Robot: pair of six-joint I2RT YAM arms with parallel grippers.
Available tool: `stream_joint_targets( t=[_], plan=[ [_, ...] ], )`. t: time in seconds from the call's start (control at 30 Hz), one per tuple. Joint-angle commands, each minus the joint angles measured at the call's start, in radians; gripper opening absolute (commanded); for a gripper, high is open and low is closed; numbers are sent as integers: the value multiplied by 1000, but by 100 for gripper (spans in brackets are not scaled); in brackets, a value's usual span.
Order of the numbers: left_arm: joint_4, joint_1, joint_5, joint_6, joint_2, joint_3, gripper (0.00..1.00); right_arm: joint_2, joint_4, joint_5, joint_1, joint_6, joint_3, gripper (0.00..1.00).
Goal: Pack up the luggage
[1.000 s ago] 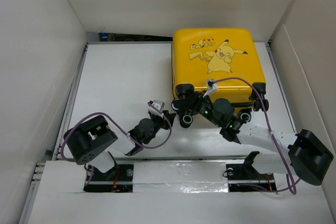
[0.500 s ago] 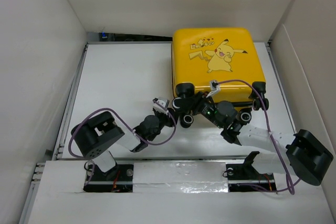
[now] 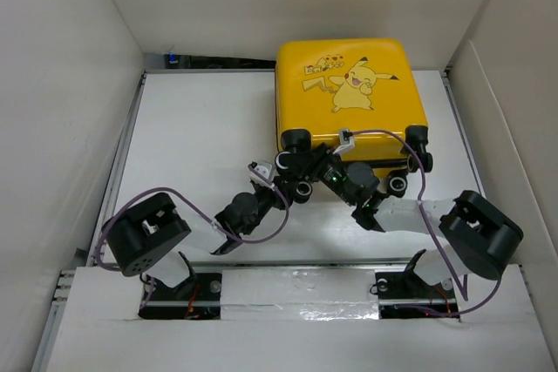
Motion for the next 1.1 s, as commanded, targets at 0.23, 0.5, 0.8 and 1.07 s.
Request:
stream_joint_targets(
  t=[0.23,0.5,0.8,1.07],
  plan=[
    [761,32,-54,44,39,132,41,14,372,-300,113,191,89,0],
    [761,72,-77,41,114,142,39,-8,373,-308,124,198,86,0],
    [763,92,-103,67,108,165,6,-2,379,-325,124,197,80,0],
    [760,122,-163,130,97,119,0,-10,418,-320,106,203,43,0]
  ],
)
